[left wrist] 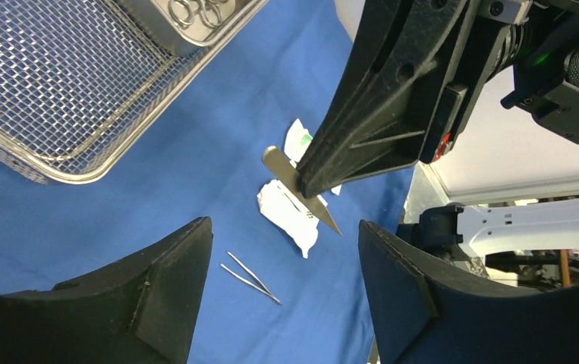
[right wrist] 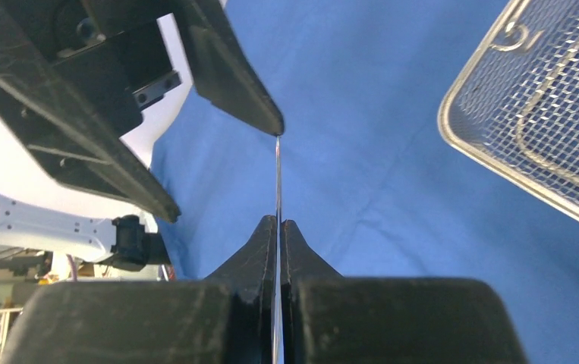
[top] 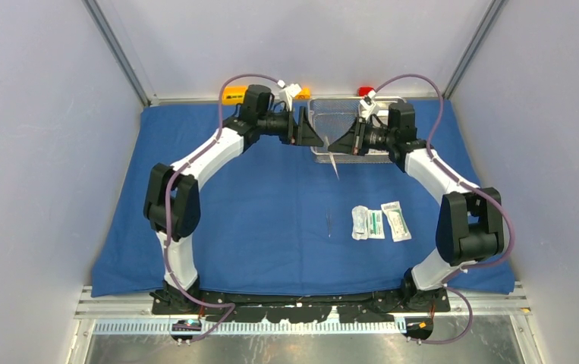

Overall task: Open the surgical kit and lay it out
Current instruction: Place the medical item in the surgical kit.

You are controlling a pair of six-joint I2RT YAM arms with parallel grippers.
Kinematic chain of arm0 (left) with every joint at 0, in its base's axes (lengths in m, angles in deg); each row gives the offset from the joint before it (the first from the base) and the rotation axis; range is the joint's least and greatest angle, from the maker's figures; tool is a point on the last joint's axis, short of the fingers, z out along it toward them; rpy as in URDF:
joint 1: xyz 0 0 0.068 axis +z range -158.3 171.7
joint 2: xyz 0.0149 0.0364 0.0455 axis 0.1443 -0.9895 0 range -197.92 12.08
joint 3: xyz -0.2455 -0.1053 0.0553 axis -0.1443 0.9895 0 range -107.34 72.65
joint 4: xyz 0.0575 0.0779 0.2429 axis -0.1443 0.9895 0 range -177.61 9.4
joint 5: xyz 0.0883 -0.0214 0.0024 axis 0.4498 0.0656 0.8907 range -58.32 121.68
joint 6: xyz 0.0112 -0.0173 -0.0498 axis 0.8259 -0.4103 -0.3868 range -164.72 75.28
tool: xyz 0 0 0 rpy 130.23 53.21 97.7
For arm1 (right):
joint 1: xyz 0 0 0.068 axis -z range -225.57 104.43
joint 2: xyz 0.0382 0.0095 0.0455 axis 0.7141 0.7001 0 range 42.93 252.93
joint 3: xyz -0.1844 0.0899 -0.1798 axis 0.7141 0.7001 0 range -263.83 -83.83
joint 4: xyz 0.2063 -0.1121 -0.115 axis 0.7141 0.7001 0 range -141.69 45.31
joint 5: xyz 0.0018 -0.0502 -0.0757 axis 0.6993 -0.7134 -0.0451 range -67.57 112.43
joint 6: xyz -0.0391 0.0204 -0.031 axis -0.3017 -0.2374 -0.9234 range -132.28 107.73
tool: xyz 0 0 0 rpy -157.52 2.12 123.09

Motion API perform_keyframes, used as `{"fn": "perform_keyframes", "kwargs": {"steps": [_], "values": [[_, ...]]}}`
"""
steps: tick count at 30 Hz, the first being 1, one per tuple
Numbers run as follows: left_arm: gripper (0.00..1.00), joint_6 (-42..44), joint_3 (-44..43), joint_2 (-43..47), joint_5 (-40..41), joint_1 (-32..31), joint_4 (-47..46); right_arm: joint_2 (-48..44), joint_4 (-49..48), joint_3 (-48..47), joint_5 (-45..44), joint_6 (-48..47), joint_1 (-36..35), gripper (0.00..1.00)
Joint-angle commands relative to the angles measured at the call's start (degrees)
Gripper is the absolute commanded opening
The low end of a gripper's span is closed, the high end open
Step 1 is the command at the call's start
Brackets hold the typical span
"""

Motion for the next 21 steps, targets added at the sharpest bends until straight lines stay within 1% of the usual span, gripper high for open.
{"fn": "perform_keyframes", "kwargs": {"steps": [1, 4, 9, 12, 16, 21], "values": [[0.71, -3.3, 1.8, 0.1, -5.4, 0.9, -7.0, -3.5, -3.5, 1.0, 3.8, 0.7, -1.3, 0.01], [0.72, -3.4, 4.6, 1.4, -6.9, 1.0, -10.3, -3.9, -3.2, 1.5, 4.5, 0.5, -2.1, 0.0], [0.76, -1.8, 9.3, 3.9, -9.7, 1.0, -15.6, -4.6, -2.4, 2.3, 5.9, -0.1, -3.0, 0.0], [0.75, -1.1, 11.4, 5.3, -11.5, 1.0, -18.0, -4.9, -2.0, 2.8, 6.5, -0.5, -3.5, 0.0], [0.75, 0.4, 13.5, 6.8, -14.0, 1.0, -21.0, -4.9, 1.2, 2.6, 7.5, -3.2, -4.2, 0.0], [0.74, 3.5, 14.2, 8.0, -15.8, 1.0, -20.6, -5.0, 3.2, 2.6, 8.8, -5.7, -5.3, 0.0]]}}
